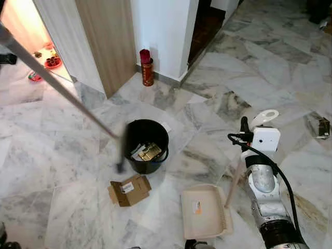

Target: Sweep floor

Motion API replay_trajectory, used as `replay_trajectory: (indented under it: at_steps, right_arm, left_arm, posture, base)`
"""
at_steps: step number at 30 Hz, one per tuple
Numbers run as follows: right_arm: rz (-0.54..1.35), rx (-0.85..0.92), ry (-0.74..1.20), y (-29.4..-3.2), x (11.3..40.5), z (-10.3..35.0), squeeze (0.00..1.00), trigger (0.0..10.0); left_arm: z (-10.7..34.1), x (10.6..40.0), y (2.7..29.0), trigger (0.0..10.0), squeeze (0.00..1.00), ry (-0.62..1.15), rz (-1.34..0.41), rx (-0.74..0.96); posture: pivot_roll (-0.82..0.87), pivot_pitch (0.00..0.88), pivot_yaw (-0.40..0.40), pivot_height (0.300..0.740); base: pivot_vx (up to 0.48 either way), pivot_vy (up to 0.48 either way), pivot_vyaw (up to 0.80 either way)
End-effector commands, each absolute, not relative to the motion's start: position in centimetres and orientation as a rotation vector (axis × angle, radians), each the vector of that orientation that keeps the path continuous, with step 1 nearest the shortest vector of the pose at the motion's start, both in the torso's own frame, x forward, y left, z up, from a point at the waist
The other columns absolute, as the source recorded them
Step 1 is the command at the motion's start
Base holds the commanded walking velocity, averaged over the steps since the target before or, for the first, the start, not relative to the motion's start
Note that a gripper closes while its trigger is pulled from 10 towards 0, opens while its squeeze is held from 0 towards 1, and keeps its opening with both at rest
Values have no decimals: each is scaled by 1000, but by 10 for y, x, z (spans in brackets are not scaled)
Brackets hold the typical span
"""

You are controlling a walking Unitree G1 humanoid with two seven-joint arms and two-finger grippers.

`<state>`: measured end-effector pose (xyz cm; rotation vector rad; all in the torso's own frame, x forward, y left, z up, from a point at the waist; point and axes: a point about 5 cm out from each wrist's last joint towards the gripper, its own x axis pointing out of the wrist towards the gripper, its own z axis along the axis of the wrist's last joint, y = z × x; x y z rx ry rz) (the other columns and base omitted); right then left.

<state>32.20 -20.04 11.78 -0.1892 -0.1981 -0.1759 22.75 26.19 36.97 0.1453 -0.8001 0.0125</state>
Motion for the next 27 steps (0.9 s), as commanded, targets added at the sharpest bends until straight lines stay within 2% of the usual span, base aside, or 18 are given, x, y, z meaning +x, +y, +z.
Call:
replay_trajectory:
  at_steps: [1, 4, 13, 17, 27]
  right_arm:
    - [-182, -187, -221, -201, 324, 122, 0, 10000]
    - [-184, -186, -225, -201, 324, 122, 0, 10000]
    - [-180, -197, -231, -208, 322, 123, 0, 10000]
    - [-170, -198, -239, -211, 321, 125, 0, 10000]
    - [-143, -229, -245, -222, 310, 129, 0, 10000]
  left_arm:
    - [378, 219, 265, 10000, 0, -860, 69, 282]
    - [366, 223, 272, 10000, 0, -798, 114, 382]
    - [295, 238, 288, 10000, 0, -595, 154, 425]
    - [254, 244, 297, 10000, 0, -492, 179, 403]
    - [193, 262, 293, 10000, 0, -371, 134, 325]
  posture:
    - [189, 101, 7, 740]
    - [181, 101, 9, 740]
    - [153, 119, -11, 740]
    - [137, 129, -23, 740]
    - [64, 180, -61, 740]
  base:
    - [0, 0, 0]
    - [0, 0, 0]
    - [0, 0, 0]
    - [0, 0, 0]
    - [0, 0, 0]
